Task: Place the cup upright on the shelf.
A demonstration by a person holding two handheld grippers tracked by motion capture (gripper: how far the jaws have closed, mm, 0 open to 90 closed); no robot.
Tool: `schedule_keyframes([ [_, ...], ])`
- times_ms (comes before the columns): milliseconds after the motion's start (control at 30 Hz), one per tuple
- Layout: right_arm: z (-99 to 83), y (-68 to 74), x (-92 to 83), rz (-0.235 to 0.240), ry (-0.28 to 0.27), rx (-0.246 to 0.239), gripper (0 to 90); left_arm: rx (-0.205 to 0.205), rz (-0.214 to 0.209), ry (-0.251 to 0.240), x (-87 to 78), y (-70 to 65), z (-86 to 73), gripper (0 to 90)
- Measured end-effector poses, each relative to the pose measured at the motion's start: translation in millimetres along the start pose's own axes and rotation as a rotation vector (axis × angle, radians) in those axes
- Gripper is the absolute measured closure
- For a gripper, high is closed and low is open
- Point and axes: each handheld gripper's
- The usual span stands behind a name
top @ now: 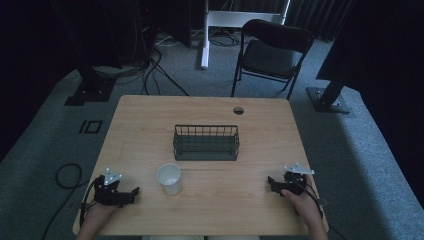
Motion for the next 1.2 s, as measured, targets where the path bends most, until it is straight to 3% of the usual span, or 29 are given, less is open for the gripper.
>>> schedule_keyframes([
  [433, 15.2, 11.6, -6.5, 0.045, -0.036, -0.051, 13.1, 0.000, 0.000, 0.000, 0.0, 0.0, 0.0, 0.1],
  [1200, 37.0, 49.6, -5.9, 0.201, -0.097, -0.143, 13.2, 0.000, 0.000, 0.000, 0.0, 0.0, 0.0, 0.1],
])
Point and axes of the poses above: each handheld gripper's, and its own axes: x roughly forward along the jaws, z roughly out of its top, y roughly to its left, and after that the axes turned 7 degrees about z, right-handed
